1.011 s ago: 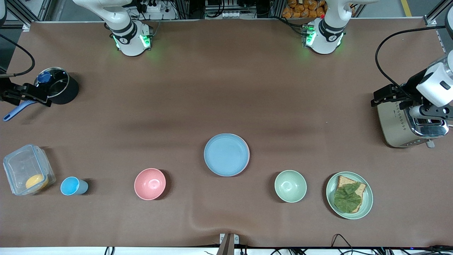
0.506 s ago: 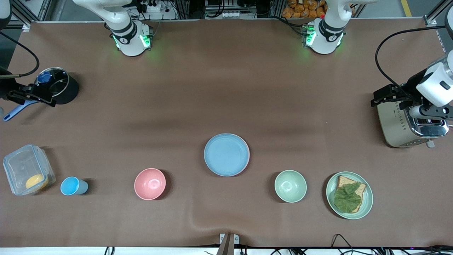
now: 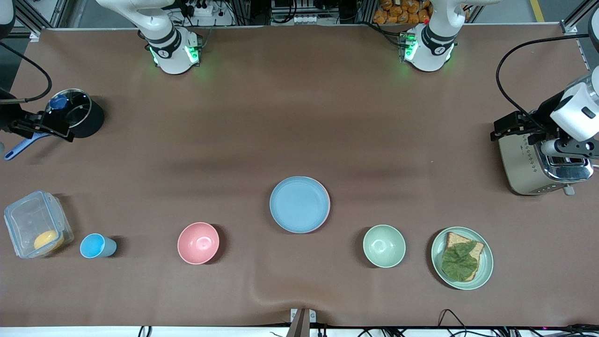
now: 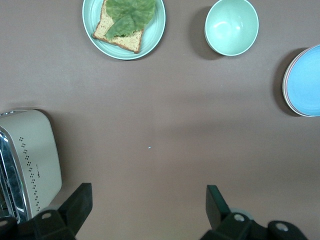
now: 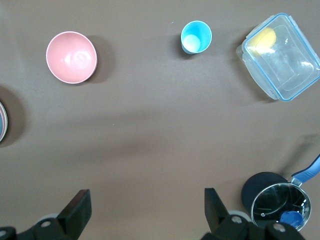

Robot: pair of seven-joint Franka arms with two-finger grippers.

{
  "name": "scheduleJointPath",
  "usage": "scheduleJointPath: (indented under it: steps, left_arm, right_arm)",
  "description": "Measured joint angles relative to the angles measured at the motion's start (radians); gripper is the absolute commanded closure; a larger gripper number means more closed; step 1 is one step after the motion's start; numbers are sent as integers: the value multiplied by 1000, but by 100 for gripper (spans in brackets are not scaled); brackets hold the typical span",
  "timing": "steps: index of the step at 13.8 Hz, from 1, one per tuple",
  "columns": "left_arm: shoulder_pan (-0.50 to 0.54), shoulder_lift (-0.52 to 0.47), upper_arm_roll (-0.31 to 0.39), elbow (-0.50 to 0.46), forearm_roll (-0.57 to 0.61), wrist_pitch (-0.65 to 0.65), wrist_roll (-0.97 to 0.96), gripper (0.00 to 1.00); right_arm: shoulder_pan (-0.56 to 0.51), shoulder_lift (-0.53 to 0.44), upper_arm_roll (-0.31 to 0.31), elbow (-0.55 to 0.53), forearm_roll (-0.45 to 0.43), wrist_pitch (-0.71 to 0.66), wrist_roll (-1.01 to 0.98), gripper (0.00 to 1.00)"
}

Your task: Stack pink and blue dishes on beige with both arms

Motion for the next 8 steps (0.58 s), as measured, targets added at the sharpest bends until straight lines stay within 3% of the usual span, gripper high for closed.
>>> scheduleJointPath:
  steps: [8]
  left_arm:
    - [-1,0,-1,8,31,0,0,0]
  right_arm:
    - [1,0,2,0,1,0,2,0]
